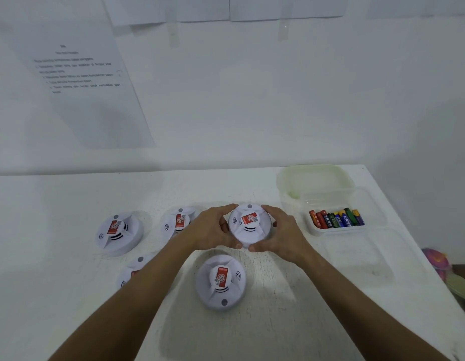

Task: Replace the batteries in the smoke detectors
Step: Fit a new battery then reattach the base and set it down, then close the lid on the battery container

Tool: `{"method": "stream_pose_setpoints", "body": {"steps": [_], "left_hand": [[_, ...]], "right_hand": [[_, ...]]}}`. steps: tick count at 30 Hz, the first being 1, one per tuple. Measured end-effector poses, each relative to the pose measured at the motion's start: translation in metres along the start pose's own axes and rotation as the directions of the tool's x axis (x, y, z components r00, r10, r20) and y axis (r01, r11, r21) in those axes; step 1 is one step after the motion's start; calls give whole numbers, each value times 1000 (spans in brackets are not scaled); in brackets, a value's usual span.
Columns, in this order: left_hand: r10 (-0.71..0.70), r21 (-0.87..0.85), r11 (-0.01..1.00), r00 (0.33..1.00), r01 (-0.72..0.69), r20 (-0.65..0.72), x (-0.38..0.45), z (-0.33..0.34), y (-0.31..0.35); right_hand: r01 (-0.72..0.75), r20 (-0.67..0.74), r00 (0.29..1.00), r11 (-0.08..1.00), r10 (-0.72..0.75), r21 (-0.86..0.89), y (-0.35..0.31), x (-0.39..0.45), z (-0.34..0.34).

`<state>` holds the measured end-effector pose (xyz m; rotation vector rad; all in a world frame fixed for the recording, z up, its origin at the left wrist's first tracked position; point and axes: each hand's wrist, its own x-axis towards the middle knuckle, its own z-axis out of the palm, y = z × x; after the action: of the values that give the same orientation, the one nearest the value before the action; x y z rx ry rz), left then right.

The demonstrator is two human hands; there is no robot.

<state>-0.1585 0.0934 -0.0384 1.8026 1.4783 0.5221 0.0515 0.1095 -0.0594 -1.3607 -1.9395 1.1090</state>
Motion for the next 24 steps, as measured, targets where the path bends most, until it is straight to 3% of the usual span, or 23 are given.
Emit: {"method": "stream_pose_setpoints", "body": {"steps": [7,13,16,18,20,24], "left_hand": [[-82,13,997,994,82,67,5,3,4],[-131,39,991,990,129,52,4,5,6],[-181,113,978,983,176,41,2,6,10],[-233,249,945,970,211,63,-1,4,19],[-277,352,901,961,254,15,-1,0,32],[-253,246,927,956,284,-150,11,-6,71]], "right_hand": [[-21,-15,1000,980,19,-200,8,8,7],[-48,17,998,972,53,-230,5,10,7],[-56,48,996,970,69,-235,4,9,5],[-53,65,995,970,70,-239,-2,3,0],[-50,61,996,982,62,-182,-12,-4,-13],[28,-28,999,992,-32,-125,-25,-5,-61]]}}
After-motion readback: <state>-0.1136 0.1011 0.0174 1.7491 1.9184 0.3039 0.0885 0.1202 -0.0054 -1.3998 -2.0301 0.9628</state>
